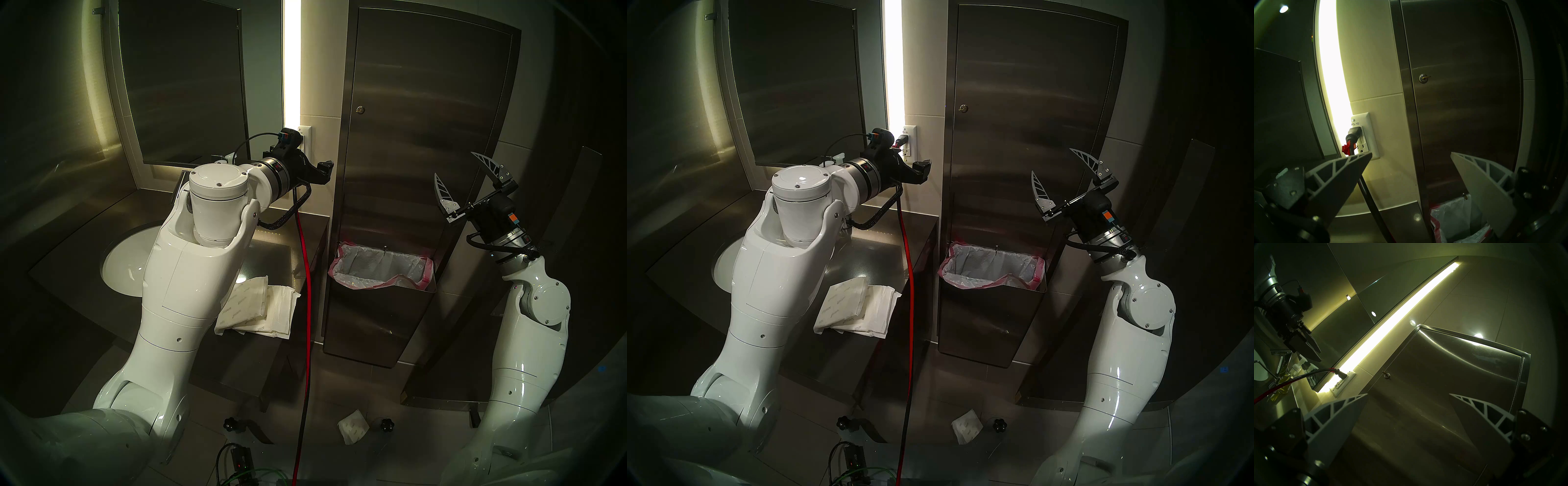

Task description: Twist key and open towel dispenser

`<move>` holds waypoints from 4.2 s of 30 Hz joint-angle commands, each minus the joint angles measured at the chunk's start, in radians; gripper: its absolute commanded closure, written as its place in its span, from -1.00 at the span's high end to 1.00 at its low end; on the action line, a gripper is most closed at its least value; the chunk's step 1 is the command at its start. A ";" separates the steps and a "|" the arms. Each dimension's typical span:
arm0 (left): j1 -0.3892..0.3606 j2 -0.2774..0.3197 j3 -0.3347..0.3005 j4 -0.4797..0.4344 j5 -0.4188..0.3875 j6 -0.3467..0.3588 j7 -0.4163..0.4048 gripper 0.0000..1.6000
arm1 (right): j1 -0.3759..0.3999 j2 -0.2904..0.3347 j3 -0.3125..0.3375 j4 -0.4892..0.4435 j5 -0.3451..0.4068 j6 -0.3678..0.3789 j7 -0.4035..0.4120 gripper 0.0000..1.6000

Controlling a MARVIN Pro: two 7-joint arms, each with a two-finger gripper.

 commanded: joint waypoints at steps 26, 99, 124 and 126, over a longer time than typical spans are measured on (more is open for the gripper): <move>-0.013 -0.002 -0.002 -0.006 0.002 -0.002 0.000 1.00 | 0.200 -0.013 -0.212 0.099 -0.100 -0.044 -0.082 1.00; -0.013 -0.002 -0.002 -0.006 0.003 -0.001 -0.001 1.00 | 0.412 0.050 -0.565 0.297 -0.961 -0.053 -0.616 1.00; -0.013 -0.003 -0.002 -0.006 0.004 -0.001 -0.001 1.00 | 0.417 -0.175 -0.525 0.380 -1.282 0.102 -0.996 1.00; -0.013 -0.003 -0.002 -0.006 0.004 -0.001 -0.001 1.00 | 0.423 -0.182 -0.517 0.397 -1.299 0.109 -1.017 1.00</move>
